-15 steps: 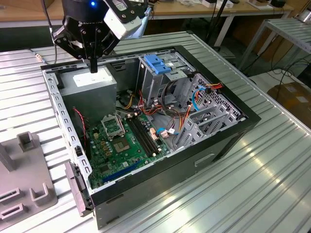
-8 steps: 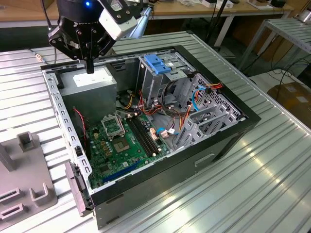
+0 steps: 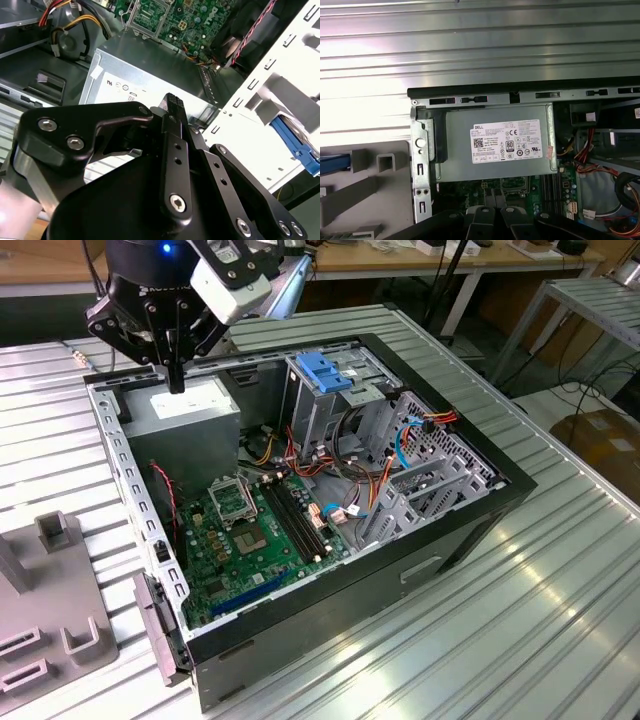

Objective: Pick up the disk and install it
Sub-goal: 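Reach for the disk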

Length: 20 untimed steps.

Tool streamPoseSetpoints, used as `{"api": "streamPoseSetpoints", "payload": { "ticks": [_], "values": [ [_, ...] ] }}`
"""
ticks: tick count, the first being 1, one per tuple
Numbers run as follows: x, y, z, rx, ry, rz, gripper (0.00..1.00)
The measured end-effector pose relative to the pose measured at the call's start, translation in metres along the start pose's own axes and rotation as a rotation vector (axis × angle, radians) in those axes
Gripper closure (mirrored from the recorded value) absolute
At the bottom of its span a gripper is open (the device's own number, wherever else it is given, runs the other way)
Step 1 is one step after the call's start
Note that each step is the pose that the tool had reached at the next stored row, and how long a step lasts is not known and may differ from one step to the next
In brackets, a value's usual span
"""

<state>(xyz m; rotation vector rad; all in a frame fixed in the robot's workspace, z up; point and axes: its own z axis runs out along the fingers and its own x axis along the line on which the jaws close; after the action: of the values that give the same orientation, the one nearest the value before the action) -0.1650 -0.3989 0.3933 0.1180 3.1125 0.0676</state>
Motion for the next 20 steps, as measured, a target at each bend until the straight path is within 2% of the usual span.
{"api": "streamPoseSetpoints", "payload": {
  "ticks": [20],
  "values": [
    [0.0148,-0.0011,-0.0004,-0.0001,-0.0001,0.000,0.90]
  ]
}}
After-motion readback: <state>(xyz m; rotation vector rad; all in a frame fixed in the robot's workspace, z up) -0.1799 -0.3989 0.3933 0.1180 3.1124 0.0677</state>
